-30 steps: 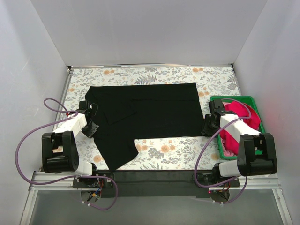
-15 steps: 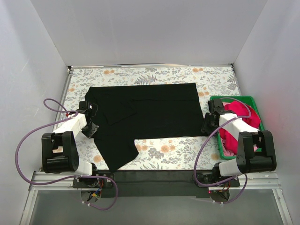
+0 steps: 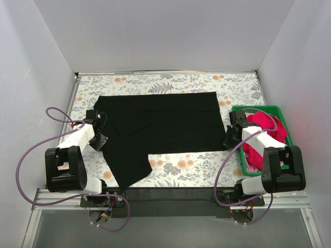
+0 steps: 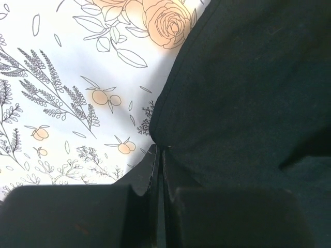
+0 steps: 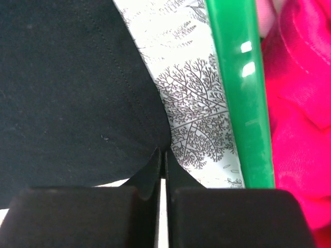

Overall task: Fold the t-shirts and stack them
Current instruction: Fold the tshirt

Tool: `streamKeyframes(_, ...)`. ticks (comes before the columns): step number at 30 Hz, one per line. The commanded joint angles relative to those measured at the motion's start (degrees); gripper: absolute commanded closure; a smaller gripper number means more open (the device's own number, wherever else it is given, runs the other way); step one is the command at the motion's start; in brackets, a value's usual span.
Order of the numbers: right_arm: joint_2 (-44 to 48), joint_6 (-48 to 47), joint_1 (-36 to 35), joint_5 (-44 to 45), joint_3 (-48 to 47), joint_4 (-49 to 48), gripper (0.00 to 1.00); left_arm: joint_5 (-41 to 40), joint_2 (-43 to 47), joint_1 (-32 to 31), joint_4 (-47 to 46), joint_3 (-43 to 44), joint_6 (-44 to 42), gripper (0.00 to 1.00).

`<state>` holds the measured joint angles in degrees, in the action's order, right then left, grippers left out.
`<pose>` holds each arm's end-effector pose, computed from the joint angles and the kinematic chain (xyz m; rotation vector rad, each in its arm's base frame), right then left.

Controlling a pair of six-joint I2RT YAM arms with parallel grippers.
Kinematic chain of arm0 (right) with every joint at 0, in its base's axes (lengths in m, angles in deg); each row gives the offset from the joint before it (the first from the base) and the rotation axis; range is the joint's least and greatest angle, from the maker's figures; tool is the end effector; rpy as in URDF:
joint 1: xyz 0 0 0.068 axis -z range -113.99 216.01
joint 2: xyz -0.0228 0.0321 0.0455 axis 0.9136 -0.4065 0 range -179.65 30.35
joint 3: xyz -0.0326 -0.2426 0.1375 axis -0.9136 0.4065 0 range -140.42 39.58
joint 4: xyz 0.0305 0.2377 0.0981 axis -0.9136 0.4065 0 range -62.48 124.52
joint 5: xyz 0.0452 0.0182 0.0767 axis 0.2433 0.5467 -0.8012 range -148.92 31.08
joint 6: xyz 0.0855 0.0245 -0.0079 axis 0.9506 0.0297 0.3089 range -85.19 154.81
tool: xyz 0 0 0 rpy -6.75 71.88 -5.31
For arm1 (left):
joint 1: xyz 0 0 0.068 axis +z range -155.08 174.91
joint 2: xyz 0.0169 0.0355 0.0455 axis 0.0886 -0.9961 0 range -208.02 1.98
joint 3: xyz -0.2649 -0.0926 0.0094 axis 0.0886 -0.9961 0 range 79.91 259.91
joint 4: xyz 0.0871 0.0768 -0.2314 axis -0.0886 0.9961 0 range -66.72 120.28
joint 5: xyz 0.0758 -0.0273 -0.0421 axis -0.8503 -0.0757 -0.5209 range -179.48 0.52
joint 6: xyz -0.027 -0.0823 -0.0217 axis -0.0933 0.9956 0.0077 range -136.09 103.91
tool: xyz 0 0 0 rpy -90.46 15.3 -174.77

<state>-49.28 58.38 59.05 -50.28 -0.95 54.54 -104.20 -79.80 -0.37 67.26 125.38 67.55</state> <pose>0.2583 0.0194 0.1354 0.4327 2.6659 -0.0464 0.2348 0.0396 0.1390 -2.0055 2.0190 0.1301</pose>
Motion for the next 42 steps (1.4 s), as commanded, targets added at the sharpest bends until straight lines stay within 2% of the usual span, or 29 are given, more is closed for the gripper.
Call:
streamKeyframes(1,1.0,-1.4,0.0,2.3,-1.3,4.8,0.99,-0.5,2.9,0.7,1.6,2.4,0.5,1.00)
streamKeyframes(14,-2.5,-6.1,0.0,1.0,-16.9,11.7,0.99,2.2,0.9,2.0,3.8,8.4,-1.5,1.00)
streamKeyframes(20,-7.2,-6.7,0.0,-1.3,-23.0,13.1,0.99,3.6,-2.2,2.4,4.2,13.4,-2.2,1.00)
streamKeyframes(27,-11.9,-7.4,0.2,0.3,-29.2,13.1,0.99,4.9,-6.8,2.5,3.8,20.4,-2.2,1.00)
streamKeyframes(42,-18.7,-7.8,1.3,1.0,-35.7,12.3,0.99,5.0,-14.9,2.6,2.1,28.6,-2.4,1.00)
